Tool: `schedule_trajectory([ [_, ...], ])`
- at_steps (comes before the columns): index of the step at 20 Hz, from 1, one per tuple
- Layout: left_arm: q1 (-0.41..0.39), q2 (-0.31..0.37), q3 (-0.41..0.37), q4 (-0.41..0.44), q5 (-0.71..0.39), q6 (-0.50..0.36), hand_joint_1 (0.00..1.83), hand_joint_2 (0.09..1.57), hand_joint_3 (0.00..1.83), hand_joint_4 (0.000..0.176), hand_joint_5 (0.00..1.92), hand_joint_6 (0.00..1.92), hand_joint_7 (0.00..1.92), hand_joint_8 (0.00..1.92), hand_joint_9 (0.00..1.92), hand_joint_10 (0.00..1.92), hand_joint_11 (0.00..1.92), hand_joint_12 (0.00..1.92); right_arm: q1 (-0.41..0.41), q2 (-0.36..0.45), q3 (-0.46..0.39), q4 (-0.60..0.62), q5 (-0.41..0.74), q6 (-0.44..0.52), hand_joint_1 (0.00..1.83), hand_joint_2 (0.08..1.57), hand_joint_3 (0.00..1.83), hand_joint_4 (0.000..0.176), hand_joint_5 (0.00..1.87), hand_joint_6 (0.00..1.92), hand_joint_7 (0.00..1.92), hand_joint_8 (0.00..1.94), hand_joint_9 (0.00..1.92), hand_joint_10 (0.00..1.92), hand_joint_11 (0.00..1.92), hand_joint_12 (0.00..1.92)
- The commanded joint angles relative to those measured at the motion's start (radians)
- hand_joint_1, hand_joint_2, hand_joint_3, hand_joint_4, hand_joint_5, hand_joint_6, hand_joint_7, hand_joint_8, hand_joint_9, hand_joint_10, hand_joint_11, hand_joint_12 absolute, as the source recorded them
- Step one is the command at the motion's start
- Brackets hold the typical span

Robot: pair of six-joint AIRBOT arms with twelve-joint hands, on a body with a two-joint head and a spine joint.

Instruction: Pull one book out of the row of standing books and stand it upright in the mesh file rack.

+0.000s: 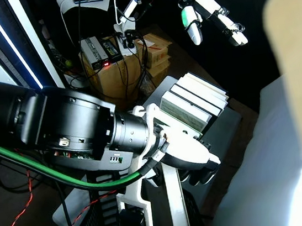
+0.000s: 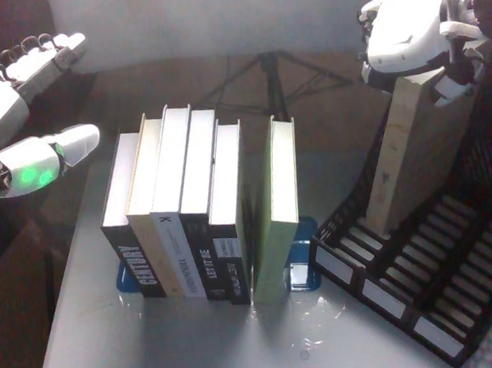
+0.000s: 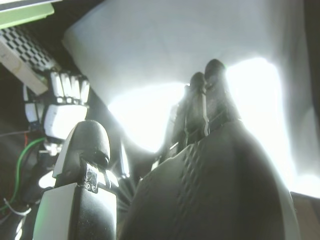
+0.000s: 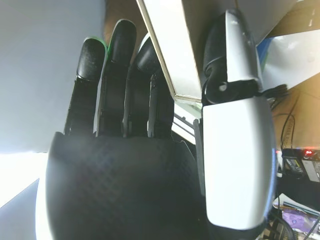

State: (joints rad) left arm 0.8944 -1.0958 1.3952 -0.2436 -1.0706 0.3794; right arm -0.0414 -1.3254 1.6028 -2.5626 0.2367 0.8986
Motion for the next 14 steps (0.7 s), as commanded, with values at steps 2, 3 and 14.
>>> schedule_trajectory([
  [2,-0.004,-0.002,0.009,-0.014,-0.127,-0.006,0.55,1.39,0.0,0.011,0.06,0.0,0.0,0.0,0.0,0.0,0.0,0.01,0.0,0.015,0.017,-0.01,-0.085,-0.001,1.16,1.25,0.0,0.0,0.81,1.18,0.7,1.51,0.5,1.24,0.18,1.82],
  [3,-0.004,-0.003,0.01,-0.014,-0.127,-0.007,0.54,1.4,0.0,0.018,0.06,0.0,0.0,0.0,0.0,0.0,0.0,0.01,-0.003,0.015,0.021,-0.01,-0.085,0.004,1.16,1.25,0.0,0.0,0.81,1.18,0.7,1.51,0.5,1.24,0.18,1.82],
  [14,-0.004,-0.015,0.02,-0.01,-0.128,-0.019,0.54,1.4,0.0,0.005,0.07,0.0,0.0,0.0,0.0,0.0,0.0,0.04,-0.043,0.013,0.055,-0.01,-0.089,0.036,1.31,1.27,0.0,0.0,0.6,1.48,0.77,1.33,0.6,1.65,0.26,1.79],
])
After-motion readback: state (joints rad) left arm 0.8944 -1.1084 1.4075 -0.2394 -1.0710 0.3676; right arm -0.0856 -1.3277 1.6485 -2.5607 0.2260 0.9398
